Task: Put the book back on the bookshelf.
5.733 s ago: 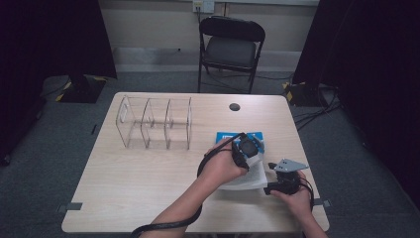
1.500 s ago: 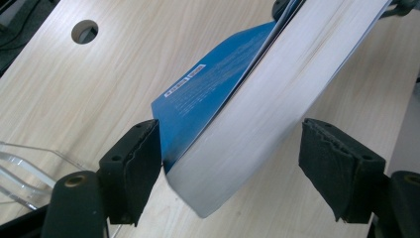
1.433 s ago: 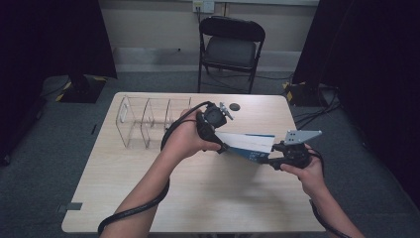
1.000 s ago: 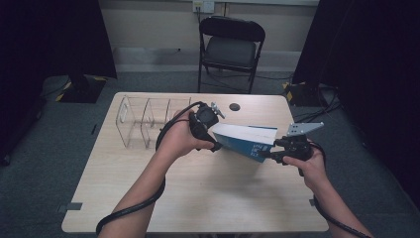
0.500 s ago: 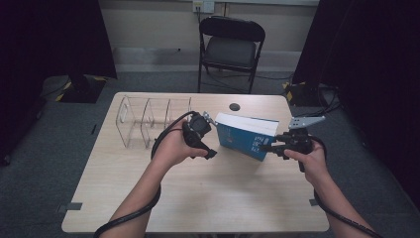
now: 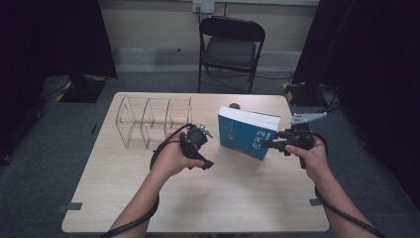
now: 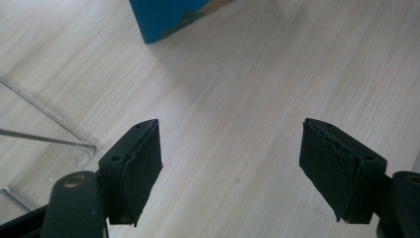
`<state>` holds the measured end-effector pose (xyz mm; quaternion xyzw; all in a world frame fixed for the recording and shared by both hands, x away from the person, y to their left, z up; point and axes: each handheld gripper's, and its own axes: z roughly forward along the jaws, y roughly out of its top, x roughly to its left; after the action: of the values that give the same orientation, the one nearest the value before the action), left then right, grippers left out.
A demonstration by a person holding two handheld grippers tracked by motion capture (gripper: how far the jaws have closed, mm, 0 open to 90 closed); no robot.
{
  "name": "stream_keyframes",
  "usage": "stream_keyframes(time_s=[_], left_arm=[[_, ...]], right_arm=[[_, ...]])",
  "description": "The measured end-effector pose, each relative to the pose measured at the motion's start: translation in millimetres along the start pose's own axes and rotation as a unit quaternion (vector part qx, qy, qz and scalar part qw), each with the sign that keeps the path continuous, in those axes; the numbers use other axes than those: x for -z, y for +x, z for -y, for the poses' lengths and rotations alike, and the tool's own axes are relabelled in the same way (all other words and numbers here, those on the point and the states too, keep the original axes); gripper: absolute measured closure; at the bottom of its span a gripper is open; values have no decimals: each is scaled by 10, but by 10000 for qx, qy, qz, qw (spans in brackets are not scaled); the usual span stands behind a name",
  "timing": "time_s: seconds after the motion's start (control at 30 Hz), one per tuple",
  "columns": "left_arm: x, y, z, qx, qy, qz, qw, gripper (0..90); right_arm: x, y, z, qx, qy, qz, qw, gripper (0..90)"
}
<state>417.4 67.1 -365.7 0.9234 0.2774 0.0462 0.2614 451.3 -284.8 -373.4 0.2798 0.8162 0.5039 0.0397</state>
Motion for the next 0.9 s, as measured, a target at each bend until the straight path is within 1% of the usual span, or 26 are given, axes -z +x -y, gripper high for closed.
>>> stream_keyframes(time_s=[0.07,0.1,0.2,0.23,0.27,0.3,0.4,0.47,0.57,0.63,0.7,0.77,0.8,0.87,0.9], left_arm=[[-37,-4,56,18,54,25,10000,242],[-37,-4,56,18,54,25,10000,242],[-90,-19,136,54,87,71,9999,239],[-113,-27,168,103,54,118,9999,239],[-113,-27,168,103,54,118,9999,239],[-132,-28,204,78,53,127,9999,239],[-154,-37,244,126,58,175,9998,239],[-169,-25,273,121,48,151,9998,239],[-188,-8,321,170,4,155,9997,239],[-203,-7,360,249,-30,137,9996,240],[-223,-8,401,291,-25,144,9995,241],[-233,-12,423,284,-20,119,9995,242],[-248,-19,463,298,-12,111,9995,242],[-259,-28,508,305,-43,151,9994,241],[-263,-31,529,355,-59,160,9992,241]], right_arm=[[4,-13,-8,-52,5,13,10000,527],[4,-13,-8,-52,5,13,10000,527],[9,-27,-33,-19,64,85,9999,533],[11,-41,-39,-35,59,100,9999,534],[11,-43,-41,-40,55,114,9999,535],[12,-49,-43,-50,54,137,9999,537],[17,-61,-50,-38,56,182,9998,540],[18,-67,-53,-28,51,197,9998,543],[20,-73,-54,-46,36,223,9997,545],[22,-75,-51,-40,19,258,9997,547],[22,-79,-50,-29,17,258,9997,548],[22,-84,-51,-29,12,272,9996,547],[22,-86,-52,-32,8,292,9996,548],[22,-80,-58,-12,18,342,9994,549],[22,-79,-60,-16,16,356,9994,549]])
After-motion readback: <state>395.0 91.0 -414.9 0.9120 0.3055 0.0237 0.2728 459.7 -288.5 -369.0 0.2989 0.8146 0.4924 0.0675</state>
